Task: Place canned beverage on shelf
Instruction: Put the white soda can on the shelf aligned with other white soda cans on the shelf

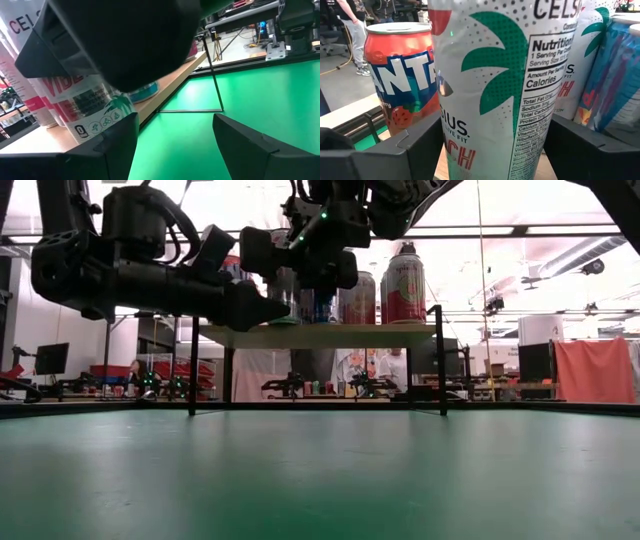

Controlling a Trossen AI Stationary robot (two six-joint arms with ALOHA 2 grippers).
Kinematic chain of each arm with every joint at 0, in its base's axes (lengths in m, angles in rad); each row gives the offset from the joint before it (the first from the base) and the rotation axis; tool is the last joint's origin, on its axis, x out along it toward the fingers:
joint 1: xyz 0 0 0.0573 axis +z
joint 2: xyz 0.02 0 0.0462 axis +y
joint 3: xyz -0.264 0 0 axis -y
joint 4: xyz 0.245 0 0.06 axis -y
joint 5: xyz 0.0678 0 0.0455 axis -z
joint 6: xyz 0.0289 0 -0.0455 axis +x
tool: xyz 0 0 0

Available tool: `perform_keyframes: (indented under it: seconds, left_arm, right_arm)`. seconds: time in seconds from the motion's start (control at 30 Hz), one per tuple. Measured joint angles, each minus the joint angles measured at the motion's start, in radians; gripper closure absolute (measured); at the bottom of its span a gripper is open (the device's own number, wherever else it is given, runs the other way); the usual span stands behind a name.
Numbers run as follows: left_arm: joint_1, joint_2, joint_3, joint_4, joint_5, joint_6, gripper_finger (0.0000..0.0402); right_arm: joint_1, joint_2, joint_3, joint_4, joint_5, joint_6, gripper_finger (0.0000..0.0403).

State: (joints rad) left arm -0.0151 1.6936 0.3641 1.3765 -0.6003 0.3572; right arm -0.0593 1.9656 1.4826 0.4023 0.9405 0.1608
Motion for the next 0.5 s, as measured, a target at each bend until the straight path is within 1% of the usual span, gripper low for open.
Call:
perform_keyframes:
  seconds: [0.3,0.5]
  left_arm:
    - [0.000,0.000,0.000,0.003,0.000,-0.002,0.0162]
    - [0.000,0.000,0.000,0.036,0.000,-0.003,0.0162]
  right_arm:
    - [0.002,0.000,0.000,0.000,0.001,-0.003,0.0109]
    - [0.005,-0.001,0.000,-0.001,0.002,-0.008,0.0103]
